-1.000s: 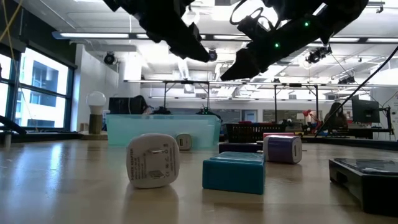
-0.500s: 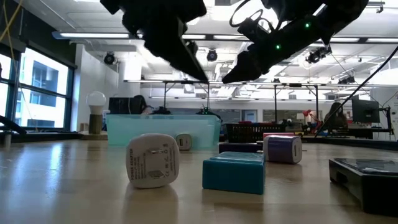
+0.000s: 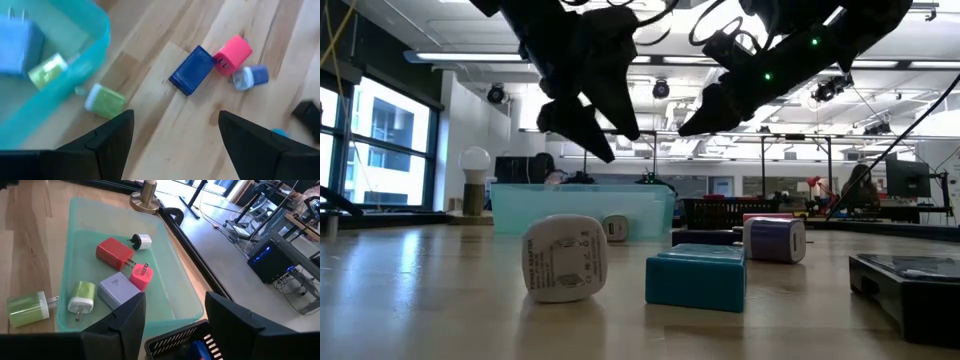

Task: Pick & Place Office items
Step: Put the green charger adapter into the green bin

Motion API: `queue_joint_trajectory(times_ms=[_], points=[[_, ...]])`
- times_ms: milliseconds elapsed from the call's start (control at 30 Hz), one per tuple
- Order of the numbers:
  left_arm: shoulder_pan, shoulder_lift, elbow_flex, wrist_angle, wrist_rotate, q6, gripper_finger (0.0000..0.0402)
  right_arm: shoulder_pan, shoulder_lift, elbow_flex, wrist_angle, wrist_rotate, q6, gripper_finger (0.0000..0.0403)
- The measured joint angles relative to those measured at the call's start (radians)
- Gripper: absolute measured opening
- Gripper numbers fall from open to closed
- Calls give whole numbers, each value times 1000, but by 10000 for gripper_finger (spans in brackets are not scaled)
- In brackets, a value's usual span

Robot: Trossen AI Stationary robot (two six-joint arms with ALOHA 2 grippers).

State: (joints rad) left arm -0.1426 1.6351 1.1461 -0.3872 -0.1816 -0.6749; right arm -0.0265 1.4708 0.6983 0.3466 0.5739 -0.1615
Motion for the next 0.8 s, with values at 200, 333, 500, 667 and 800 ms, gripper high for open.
queue_joint_trajectory(times_ms=[200,333,500,667,800], points=[[5,0,0,-16,-30,-292,283,0,0,0,0,0,0,194],[21,11,-1,-121,-29,-484,283,3,0,0,-6,0,0,194],[60,36,-1,-146,17,-588,278,14,0,0,-9,0,-6,194],[94,105,-1,-77,102,-627,275,20,0,0,-13,2,-26,194],[147,158,-1,-33,245,-608,274,20,0,0,-19,4,-43,194]])
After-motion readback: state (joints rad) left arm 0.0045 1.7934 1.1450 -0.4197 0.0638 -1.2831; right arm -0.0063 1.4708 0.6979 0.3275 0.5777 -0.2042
